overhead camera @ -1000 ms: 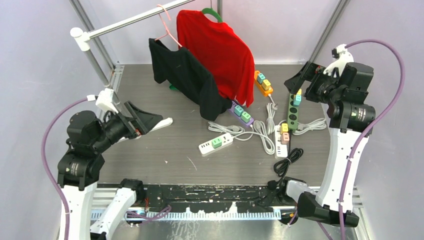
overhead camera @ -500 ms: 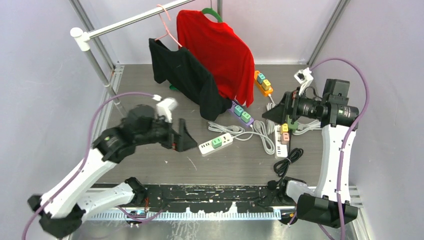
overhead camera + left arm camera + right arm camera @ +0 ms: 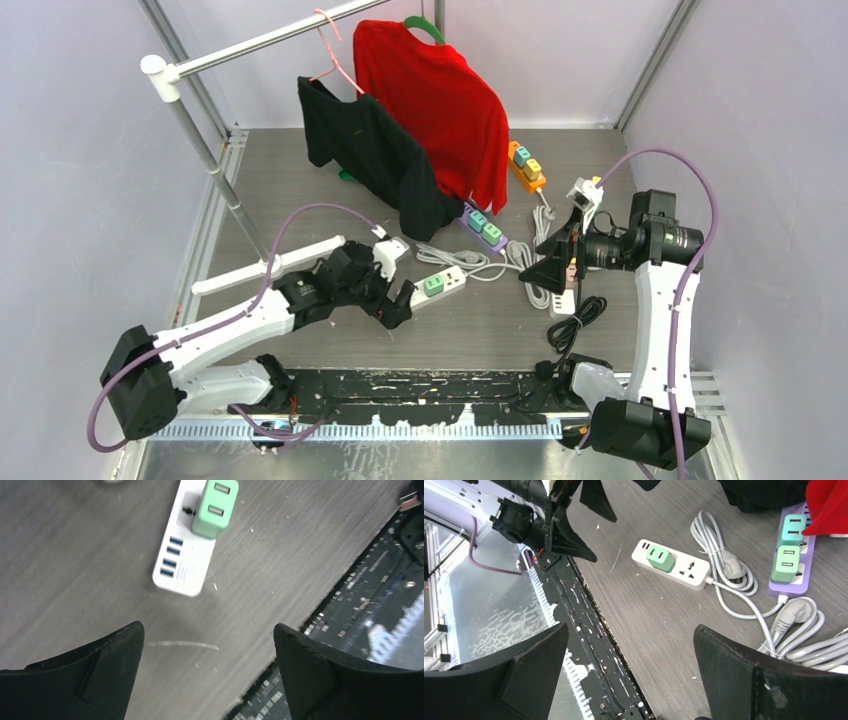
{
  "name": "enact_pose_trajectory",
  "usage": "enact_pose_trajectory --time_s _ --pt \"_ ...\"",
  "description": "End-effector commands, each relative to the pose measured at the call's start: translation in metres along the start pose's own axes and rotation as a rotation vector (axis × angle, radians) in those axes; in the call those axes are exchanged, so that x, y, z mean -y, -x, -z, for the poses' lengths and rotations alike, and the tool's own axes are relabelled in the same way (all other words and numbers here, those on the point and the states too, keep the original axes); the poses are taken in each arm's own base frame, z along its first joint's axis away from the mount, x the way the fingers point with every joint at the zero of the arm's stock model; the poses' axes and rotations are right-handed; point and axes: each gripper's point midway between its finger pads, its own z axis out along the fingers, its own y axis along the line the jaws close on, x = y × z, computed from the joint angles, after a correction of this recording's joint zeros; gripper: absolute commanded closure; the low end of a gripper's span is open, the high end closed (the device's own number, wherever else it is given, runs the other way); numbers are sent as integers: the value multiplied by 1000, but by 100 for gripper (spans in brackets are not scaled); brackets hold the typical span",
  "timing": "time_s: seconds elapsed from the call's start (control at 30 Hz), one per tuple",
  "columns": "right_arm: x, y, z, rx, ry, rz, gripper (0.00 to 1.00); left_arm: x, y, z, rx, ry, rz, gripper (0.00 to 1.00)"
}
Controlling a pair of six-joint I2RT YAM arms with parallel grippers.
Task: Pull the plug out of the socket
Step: Remove the plug from the socket.
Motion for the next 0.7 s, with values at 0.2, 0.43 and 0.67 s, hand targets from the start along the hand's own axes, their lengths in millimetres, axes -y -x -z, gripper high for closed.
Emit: enact_pose_trajectory --time_s 0.2,0.43,0.67 --pt "1 -17 -2 -37 28 51 0 -10 37 -68 199 -39 -343 6" --pt "1 -19 -3 -36 39 39 0 -10 26 -106 116 -74 -320 26" --pt "1 -17 -5 -22 57 38 0 -20 10 -118 82 -42 -300 57"
